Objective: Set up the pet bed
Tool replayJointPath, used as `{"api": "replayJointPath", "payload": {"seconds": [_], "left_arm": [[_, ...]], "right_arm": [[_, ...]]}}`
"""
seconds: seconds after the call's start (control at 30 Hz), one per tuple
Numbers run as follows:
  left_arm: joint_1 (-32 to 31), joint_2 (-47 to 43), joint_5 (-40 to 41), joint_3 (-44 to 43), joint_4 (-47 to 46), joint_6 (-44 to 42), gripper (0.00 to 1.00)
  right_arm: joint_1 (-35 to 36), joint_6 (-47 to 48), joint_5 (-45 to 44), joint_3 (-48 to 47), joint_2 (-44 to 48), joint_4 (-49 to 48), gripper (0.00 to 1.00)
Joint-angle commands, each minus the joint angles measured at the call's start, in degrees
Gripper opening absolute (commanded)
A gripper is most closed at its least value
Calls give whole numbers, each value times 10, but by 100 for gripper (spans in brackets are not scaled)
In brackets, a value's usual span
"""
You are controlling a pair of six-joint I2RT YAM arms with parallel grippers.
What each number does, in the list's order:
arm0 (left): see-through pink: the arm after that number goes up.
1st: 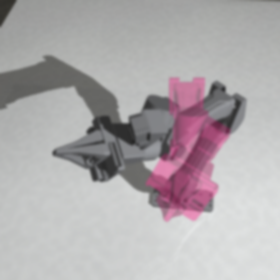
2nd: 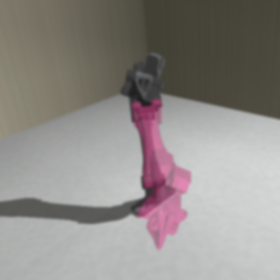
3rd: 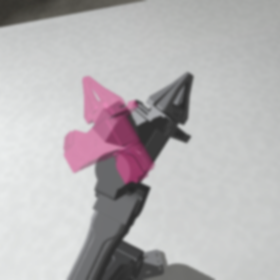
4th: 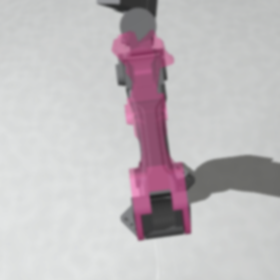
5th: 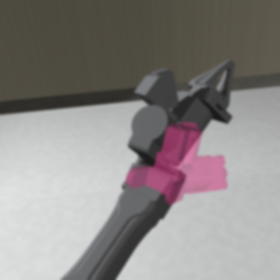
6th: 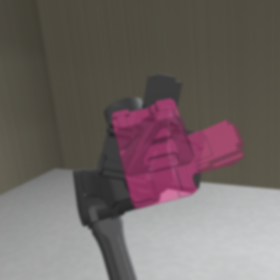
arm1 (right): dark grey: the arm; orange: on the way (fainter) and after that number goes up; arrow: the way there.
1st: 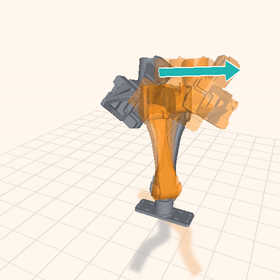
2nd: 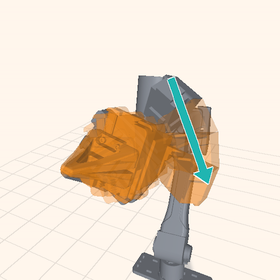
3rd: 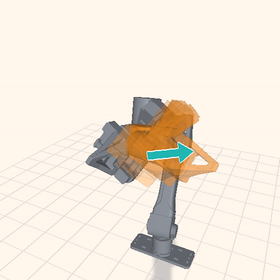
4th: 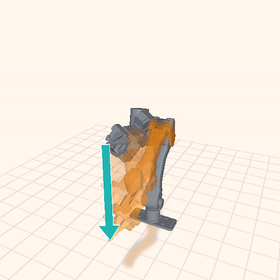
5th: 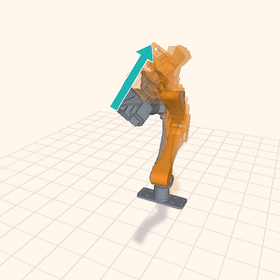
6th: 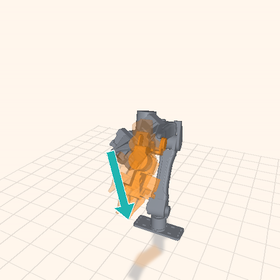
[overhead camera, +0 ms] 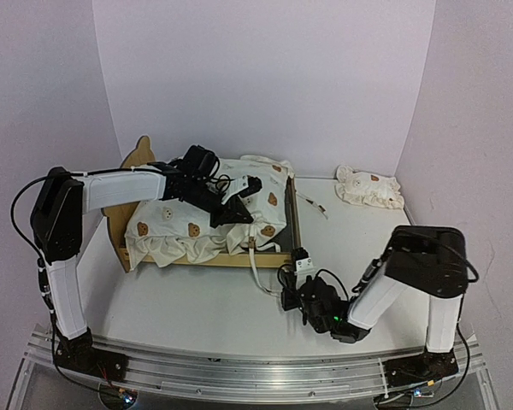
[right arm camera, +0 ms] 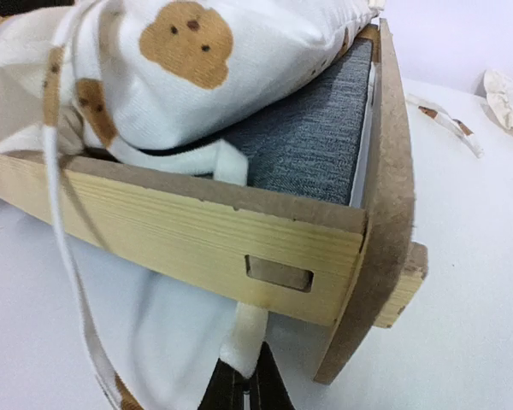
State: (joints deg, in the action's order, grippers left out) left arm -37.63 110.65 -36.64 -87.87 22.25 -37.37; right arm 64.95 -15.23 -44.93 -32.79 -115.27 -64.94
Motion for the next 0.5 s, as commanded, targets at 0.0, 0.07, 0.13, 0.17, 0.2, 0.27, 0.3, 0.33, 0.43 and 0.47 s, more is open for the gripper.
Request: {"api": "replayJointPath", "payload": {"seconds": [0.0, 0.07, 0.13, 0.17, 0.2, 0.27, 0.3, 0.33, 0.43, 0.47], "left_arm": [[-11, 19, -33, -47, -31, 21, 0], [-19, 29, -40, -59, -34, 29, 0], [-27, 38, -48, -71, -37, 35, 0], [-31, 43, -53, -74, -39, 38, 0], [-35, 46, -57, -77, -42, 41, 0], [-41, 53, -64, -81, -48, 47, 0], [-44, 57, -67, -83, -52, 50, 0], [-46, 60, -70, -86, -56, 54, 0], [-54, 71, -68, -86, -63, 53, 0], [-56, 75, -66, -82, -65, 50, 0]], "right_arm": [[14, -89, 84, 40, 140, 195, 0], [13, -116, 112, 61, 189, 253, 0], [13, -131, 135, 77, 244, 315, 0], [14, -139, 145, 82, 269, 358, 0], [14, -145, 153, 83, 295, 394, 0], [14, -158, 169, 85, 344, 481, 0], [13, -166, 181, 87, 365, 524, 0], [13, -171, 191, 88, 386, 561, 0], [12, -176, 228, 80, 442, 649, 0], [12, -174, 237, 75, 459, 676, 0]]}}
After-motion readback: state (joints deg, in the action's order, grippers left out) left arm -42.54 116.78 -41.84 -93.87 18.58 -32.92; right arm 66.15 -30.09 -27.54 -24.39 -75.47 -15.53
